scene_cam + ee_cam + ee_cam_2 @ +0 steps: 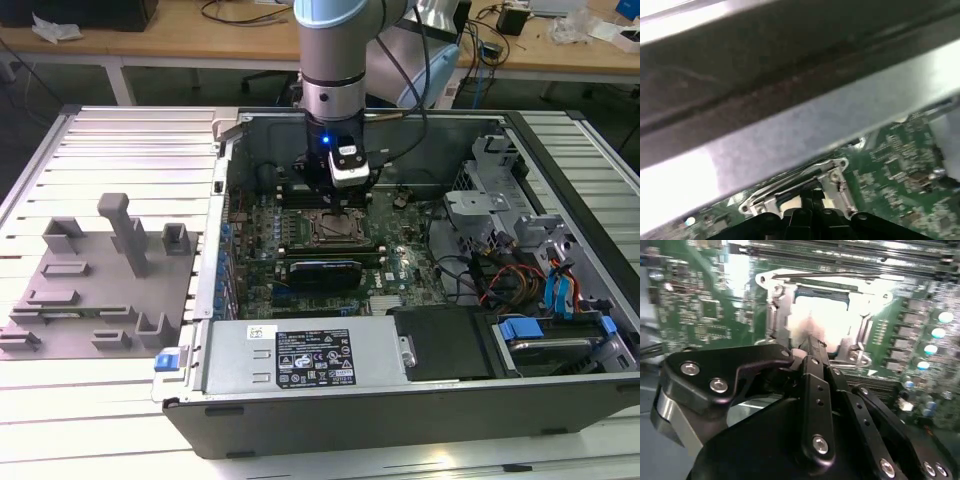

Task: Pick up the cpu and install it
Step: 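Install the first cpu locking lever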

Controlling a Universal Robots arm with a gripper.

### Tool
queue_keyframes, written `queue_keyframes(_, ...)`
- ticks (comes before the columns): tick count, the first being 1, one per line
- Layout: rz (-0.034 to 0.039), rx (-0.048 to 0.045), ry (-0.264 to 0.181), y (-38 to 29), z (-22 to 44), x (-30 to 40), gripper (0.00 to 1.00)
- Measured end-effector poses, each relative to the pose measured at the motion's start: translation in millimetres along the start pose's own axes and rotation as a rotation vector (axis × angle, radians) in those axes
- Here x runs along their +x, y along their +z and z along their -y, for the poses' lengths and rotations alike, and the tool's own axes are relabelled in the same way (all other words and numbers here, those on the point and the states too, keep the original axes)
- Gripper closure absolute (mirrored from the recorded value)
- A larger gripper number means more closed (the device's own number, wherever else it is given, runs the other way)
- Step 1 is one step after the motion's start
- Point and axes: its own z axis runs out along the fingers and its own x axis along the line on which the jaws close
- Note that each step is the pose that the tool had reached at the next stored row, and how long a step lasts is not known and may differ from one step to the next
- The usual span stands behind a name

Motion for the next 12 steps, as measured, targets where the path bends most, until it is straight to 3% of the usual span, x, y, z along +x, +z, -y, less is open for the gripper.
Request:
queue_keyframes(4, -0.0021, 0.0002, 0.0, -0.4, -0.1, -0.1, 0.89)
queue_keyframes(7, -0.0022, 0.0002, 0.0, -10.4, 0.0, -1.3, 0.89)
queue_keyframes(12, -0.0023, 0.0003, 0.0, -10.3, 2.7, -2.6, 0.89)
